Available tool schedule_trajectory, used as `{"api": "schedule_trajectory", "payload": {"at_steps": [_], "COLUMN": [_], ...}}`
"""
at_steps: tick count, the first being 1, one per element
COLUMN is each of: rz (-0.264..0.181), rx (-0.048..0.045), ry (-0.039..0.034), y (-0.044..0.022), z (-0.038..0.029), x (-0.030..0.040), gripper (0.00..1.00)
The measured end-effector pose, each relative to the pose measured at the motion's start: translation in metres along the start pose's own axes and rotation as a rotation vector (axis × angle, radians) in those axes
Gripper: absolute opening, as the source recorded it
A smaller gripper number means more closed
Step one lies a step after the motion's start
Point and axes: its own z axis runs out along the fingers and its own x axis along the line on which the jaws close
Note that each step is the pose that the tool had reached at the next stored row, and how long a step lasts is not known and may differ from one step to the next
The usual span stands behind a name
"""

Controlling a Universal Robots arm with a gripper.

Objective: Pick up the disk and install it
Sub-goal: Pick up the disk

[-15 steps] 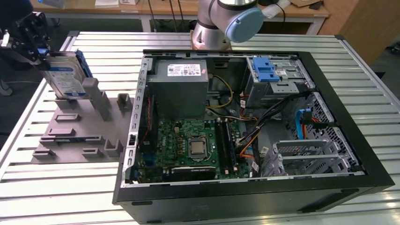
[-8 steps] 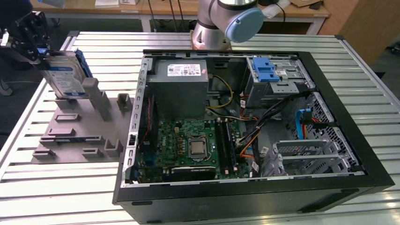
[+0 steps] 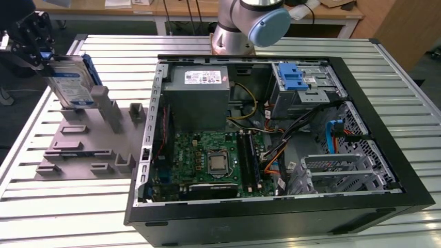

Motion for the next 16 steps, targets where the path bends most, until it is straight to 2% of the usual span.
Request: {"api": "schedule_trajectory", "payload": {"at_steps": [16], "rz": [0.000], "rx": [0.0000], "ry": [0.0000], "y": [0.0000], "z": [-0.0048], "x": [0.0000], "gripper": [0.36]}}
